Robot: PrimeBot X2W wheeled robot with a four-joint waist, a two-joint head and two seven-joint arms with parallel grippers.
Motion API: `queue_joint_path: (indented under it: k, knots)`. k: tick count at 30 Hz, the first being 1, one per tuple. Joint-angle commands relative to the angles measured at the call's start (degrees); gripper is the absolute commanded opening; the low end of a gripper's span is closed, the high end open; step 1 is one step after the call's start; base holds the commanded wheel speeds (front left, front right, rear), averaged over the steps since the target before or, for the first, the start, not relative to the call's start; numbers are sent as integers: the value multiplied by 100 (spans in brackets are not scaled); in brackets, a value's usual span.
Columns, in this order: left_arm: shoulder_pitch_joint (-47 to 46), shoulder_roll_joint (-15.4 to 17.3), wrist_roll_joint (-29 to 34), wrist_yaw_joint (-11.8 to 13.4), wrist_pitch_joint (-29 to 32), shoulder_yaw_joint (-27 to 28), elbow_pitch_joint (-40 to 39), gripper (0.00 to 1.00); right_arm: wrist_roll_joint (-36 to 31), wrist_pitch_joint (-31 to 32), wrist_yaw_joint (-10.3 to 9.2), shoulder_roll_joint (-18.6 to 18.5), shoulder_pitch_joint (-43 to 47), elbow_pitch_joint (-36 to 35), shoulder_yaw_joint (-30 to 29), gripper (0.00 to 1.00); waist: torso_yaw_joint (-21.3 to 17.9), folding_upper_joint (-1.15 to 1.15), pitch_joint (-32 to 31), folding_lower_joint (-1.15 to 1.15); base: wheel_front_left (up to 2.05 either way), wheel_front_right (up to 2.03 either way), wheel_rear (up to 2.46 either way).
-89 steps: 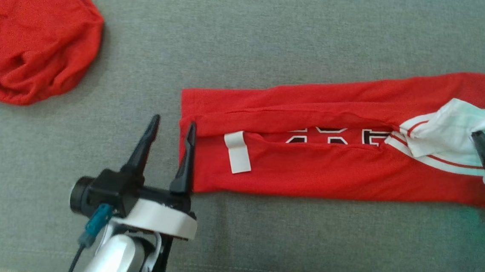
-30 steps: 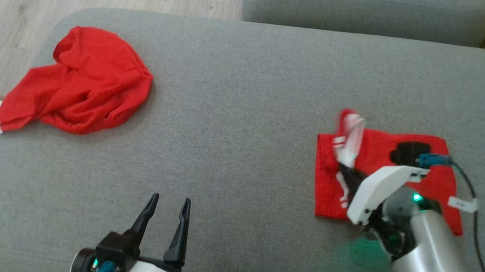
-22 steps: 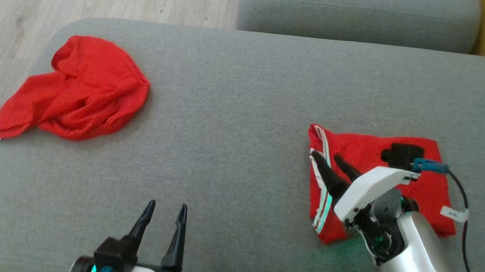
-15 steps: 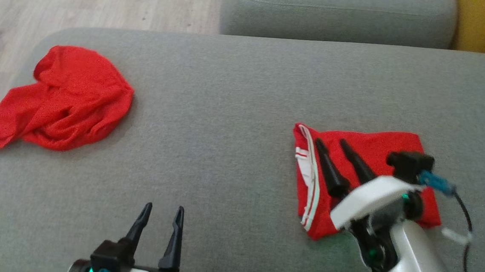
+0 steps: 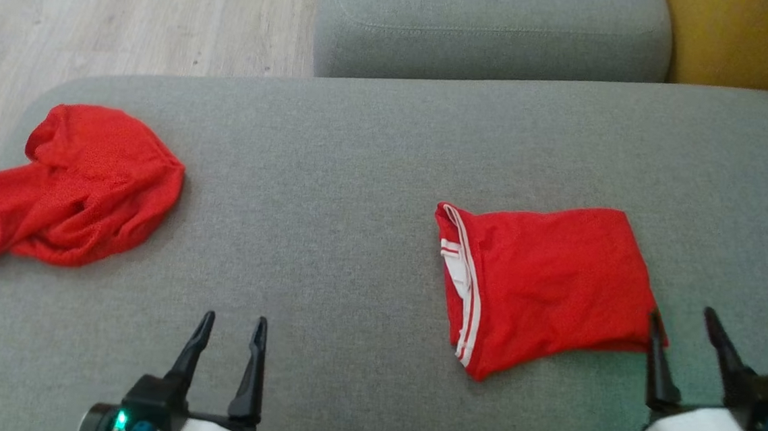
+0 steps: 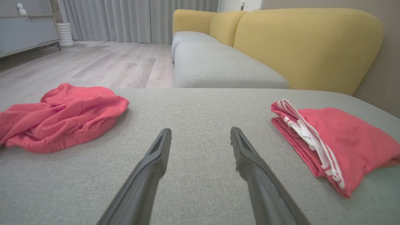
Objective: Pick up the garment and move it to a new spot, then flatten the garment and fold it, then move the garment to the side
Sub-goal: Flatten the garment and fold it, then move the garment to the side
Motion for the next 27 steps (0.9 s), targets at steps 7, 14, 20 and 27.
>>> queue_joint_path:
  k: [7,14,20,27]
  knots:
    - [-46,-43,205,-100,-70,481,-72,100,-299,-436,39,-121,130,221,-204,100,18,0,-175,0,0,0,0]
    - [-2,-43,223,-79,-70,510,23,100,-201,-453,39,-95,149,402,-78,100,75,0,-227,0,0,0,0]
    - [69,-43,195,-20,-70,543,34,100,-112,-454,39,-108,121,348,17,100,133,0,-255,0,0,0,0]
    - [82,-43,201,-32,-70,550,25,100,-94,-455,39,-131,137,323,54,100,220,0,-266,0,0,0,0]
